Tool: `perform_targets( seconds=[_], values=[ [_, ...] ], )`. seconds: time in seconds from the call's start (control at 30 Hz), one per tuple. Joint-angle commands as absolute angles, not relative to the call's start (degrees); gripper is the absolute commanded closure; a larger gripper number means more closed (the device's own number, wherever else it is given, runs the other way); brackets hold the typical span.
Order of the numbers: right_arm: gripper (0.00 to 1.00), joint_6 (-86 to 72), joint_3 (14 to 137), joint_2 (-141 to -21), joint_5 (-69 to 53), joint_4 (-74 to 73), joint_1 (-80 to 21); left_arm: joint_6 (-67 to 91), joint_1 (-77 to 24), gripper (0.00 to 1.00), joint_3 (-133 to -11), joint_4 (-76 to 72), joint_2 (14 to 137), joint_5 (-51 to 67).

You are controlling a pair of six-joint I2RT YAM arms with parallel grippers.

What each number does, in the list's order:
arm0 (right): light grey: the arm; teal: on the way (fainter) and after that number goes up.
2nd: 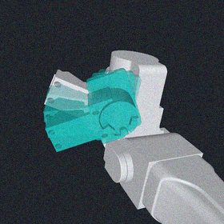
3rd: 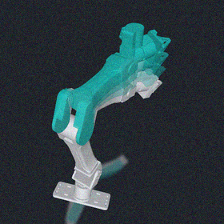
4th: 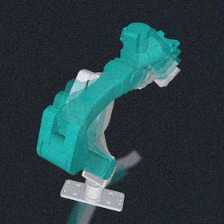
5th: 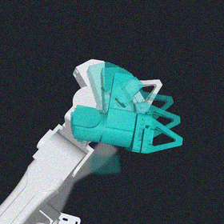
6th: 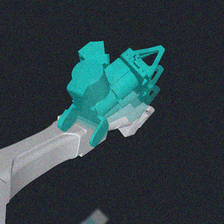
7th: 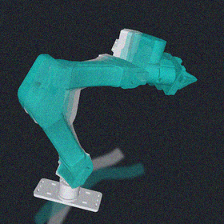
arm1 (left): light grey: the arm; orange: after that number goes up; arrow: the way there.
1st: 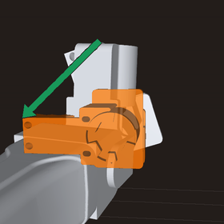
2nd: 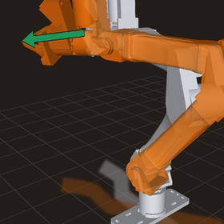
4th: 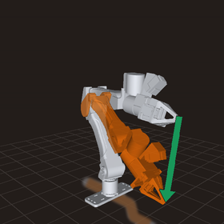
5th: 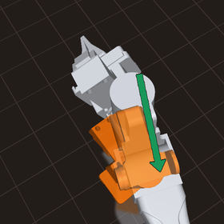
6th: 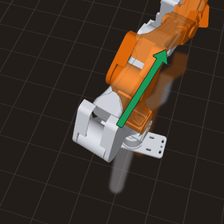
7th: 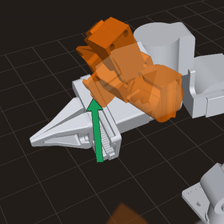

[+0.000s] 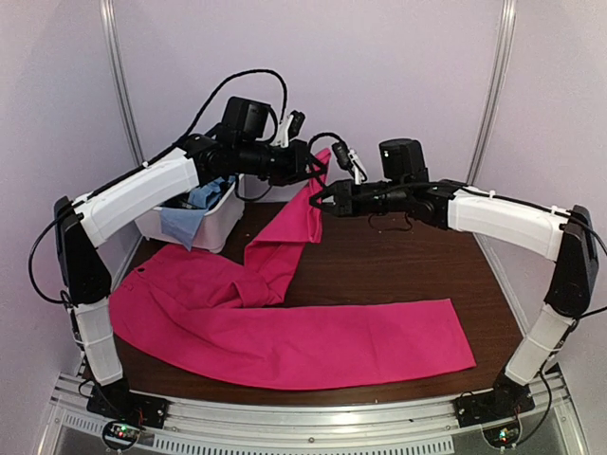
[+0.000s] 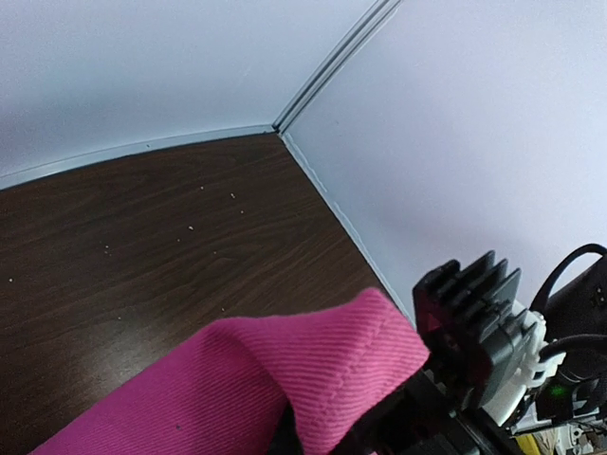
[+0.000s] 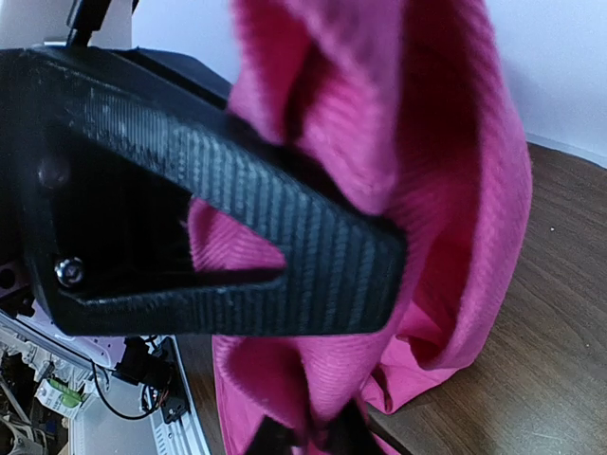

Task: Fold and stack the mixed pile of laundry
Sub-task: Flatten out the crumpled trousers at the center of the board.

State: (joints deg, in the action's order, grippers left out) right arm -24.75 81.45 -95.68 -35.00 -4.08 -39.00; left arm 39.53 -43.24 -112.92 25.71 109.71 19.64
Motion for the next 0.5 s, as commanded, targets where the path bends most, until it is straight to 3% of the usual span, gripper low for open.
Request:
perform_targets(
  seconds=[0.0,0.1,0.13,0.17,0.33,0.47],
  values=[
    [1.00,-27.3,82.5,-94.0,-33.4,-3.6,-39.2,37.8,-43.6,0.90,-112.7,22.0,106.1,16.0],
    [1.00,-29.5,79.7,-90.4,-33.2,-1.0,-37.1,35.6,-43.0,0.36,-107.9,24.2,100.4,7.6],
    [1.00,-30.9,78.3,-88.7,-33.4,-0.2,-35.7,35.5,-42.4,0.23,-104.9,24.7,97.8,4.9],
    [1.00,-32.0,76.2,-86.9,-33.8,0.6,-34.2,36.1,-41.2,0.16,-101.3,24.8,95.3,2.4],
    [1.00,-36.4,68.8,-76.7,-34.8,3.5,-24.2,41.7,-32.7,0.16,-75.8,22.7,81.8,-1.9],
    [1.00,-38.1,65.4,-71.7,-33.3,0.5,-16.3,45.6,-27.0,0.29,-57.4,23.4,73.9,-5.3]
  ],
)
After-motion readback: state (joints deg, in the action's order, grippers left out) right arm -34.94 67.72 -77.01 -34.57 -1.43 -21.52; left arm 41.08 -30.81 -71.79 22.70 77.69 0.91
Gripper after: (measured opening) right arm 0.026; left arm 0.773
